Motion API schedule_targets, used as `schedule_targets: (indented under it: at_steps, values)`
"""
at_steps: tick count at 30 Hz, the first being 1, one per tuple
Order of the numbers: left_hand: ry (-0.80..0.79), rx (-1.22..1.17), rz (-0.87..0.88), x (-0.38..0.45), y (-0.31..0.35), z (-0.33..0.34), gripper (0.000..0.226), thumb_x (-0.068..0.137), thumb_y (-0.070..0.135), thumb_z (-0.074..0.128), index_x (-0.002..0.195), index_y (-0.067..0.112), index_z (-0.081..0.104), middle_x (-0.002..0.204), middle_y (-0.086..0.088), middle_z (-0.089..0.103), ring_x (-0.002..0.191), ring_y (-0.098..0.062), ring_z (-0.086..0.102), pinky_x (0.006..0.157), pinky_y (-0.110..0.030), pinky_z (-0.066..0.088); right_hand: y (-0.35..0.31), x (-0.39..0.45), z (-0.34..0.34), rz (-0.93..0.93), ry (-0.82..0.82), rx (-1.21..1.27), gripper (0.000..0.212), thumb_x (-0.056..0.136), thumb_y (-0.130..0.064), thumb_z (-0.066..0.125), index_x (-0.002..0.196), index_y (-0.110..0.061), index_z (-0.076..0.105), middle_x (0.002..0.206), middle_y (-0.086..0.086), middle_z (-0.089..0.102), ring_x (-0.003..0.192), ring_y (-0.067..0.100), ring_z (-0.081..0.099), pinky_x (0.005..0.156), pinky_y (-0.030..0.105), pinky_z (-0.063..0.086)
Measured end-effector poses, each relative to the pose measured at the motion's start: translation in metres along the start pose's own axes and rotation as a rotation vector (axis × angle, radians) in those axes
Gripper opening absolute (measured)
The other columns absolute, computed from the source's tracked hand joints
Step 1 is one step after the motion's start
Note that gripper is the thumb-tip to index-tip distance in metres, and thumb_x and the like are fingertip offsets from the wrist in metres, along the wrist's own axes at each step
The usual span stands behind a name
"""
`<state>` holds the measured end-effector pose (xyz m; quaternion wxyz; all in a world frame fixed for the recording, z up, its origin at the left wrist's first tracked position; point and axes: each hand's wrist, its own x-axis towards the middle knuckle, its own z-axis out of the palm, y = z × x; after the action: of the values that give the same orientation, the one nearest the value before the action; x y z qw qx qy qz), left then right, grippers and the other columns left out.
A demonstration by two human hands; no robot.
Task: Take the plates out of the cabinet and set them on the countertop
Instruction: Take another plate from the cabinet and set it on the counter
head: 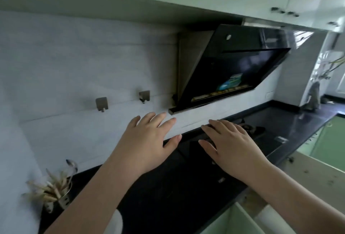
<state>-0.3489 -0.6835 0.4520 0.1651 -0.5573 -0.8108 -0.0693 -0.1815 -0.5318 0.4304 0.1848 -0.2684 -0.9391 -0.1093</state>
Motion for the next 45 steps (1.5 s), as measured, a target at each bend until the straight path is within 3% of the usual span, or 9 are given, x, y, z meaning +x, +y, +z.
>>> schedule_targets:
  at_steps: [4, 9, 17, 23, 29, 34, 39, 45]
  values:
    - [0.020, -0.003, 0.113, 0.024, 0.054, -0.019, 0.078, 0.084, 0.067, -0.001, 0.154, 0.038, 0.019, 0.162, 0.009, 0.022, 0.147, -0.012, 0.016, 0.119, -0.040, 0.014, 0.049, -0.037, -0.028, 0.098, 0.019, -0.060, 0.065, 0.093, -0.059, 0.021, 0.138, -0.024, 0.052, 0.143, 0.000, 0.053, 0.133, 0.021, 0.047, 0.110, 0.038, 0.034]
    - [0.050, -0.051, 0.236, 0.046, 0.138, -0.042, 0.079, 0.082, 0.068, -0.002, 0.154, 0.040, 0.016, 0.163, 0.010, 0.019, 0.148, -0.012, 0.011, 0.118, -0.040, 0.012, 0.111, -0.088, -0.068, 0.204, 0.040, -0.106, 0.068, 0.092, -0.061, 0.013, 0.143, -0.029, 0.045, 0.149, -0.006, 0.045, 0.136, 0.016, 0.041, 0.112, 0.036, 0.031]
    - [0.151, -0.146, 0.422, 0.063, 0.265, -0.054, 0.076, 0.086, 0.068, -0.004, 0.153, 0.040, 0.018, 0.162, 0.009, 0.023, 0.148, -0.009, 0.013, 0.120, -0.037, 0.011, 0.194, -0.169, -0.117, 0.383, 0.104, -0.147, 0.069, 0.092, -0.061, 0.012, 0.140, -0.027, 0.048, 0.144, -0.005, 0.051, 0.133, 0.017, 0.046, 0.110, 0.034, 0.033]
    - [0.166, -0.189, 0.497, 0.084, 0.324, -0.040, 0.081, 0.082, 0.068, -0.009, 0.153, 0.040, 0.019, 0.160, 0.010, 0.027, 0.147, -0.008, 0.016, 0.121, -0.037, 0.014, 0.243, -0.207, -0.118, 0.544, 0.079, -0.174, 0.069, 0.092, -0.064, 0.008, 0.145, -0.032, 0.036, 0.151, -0.007, 0.042, 0.139, 0.014, 0.037, 0.113, 0.034, 0.027]
    - [0.151, -0.250, 0.599, 0.126, 0.376, -0.023, 0.078, 0.085, 0.071, -0.011, 0.154, 0.041, 0.012, 0.163, 0.010, 0.020, 0.149, -0.010, 0.012, 0.122, -0.039, 0.011, 0.278, -0.226, -0.116, 0.688, 0.072, -0.205, 0.063, 0.094, -0.060, 0.016, 0.145, -0.030, 0.039, 0.150, -0.005, 0.043, 0.138, 0.016, 0.038, 0.114, 0.036, 0.026]
    - [0.204, -0.272, 0.713, 0.166, 0.412, -0.019, 0.081, 0.083, 0.069, -0.014, 0.153, 0.040, 0.013, 0.162, 0.009, 0.022, 0.149, -0.012, 0.013, 0.122, -0.042, 0.013, 0.306, -0.227, -0.111, 0.774, 0.038, -0.271, 0.072, 0.088, -0.064, 0.005, 0.146, -0.032, 0.034, 0.153, -0.007, 0.039, 0.140, 0.015, 0.034, 0.114, 0.035, 0.024]
    - [0.178, -0.321, 0.784, 0.198, 0.452, 0.003, 0.081, 0.083, 0.071, -0.013, 0.153, 0.040, 0.012, 0.162, 0.007, 0.022, 0.150, -0.014, 0.013, 0.120, -0.042, 0.012, 0.337, -0.243, -0.108, 0.890, 0.050, -0.326, 0.069, 0.091, -0.062, 0.012, 0.143, -0.027, 0.043, 0.147, 0.000, 0.048, 0.136, 0.020, 0.041, 0.111, 0.038, 0.031]
    - [0.126, -0.378, 0.914, 0.214, 0.527, 0.027, 0.079, 0.085, 0.074, -0.006, 0.153, 0.038, 0.011, 0.162, 0.005, 0.023, 0.149, -0.015, 0.014, 0.120, -0.045, 0.012, 0.381, -0.278, -0.101, 1.016, -0.001, -0.361, 0.062, 0.094, -0.058, 0.020, 0.146, -0.027, 0.037, 0.151, 0.000, 0.042, 0.140, 0.019, 0.034, 0.114, 0.036, 0.024]
